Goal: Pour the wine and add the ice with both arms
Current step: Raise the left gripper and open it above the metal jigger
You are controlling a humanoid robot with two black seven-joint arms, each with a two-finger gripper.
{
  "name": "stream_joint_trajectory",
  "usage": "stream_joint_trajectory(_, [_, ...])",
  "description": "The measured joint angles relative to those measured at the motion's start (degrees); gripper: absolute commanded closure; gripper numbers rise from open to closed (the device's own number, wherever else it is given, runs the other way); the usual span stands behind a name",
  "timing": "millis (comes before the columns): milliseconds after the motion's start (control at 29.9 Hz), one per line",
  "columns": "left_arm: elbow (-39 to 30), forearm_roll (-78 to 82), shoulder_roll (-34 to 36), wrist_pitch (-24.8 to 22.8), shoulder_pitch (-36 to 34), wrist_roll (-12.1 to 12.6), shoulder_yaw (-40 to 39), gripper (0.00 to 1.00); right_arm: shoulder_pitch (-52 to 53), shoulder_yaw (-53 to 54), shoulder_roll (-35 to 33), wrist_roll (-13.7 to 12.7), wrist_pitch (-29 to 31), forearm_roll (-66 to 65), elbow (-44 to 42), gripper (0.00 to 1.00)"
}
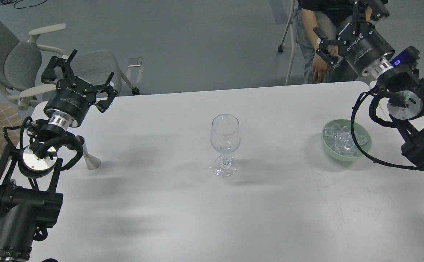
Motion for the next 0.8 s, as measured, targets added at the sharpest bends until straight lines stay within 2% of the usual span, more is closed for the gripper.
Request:
stream_joint_trajectory(201, [0.6,0.0,0.3,-0.3,-0.9,-1.0,-0.1,0.02,0.1,0.0,-0.2,0.0,0.1,-0.1,-0.2,0.0])
stream_joint_trajectory(535, [0.7,0.2,1.2,2.7,-0.2,-0.2,0.3,0.02,0.4,-0.1,-0.2,-0.1,-0.1,-0.2,-0.9,0.0])
stream_joint_trajectory(803, [0.7,0.3,1.8,-1.2,0.1,-1.0,0.6,0.02,0.1,-0.3,-0.2,0.3,-0.3,-0.2,-0.8,0.0])
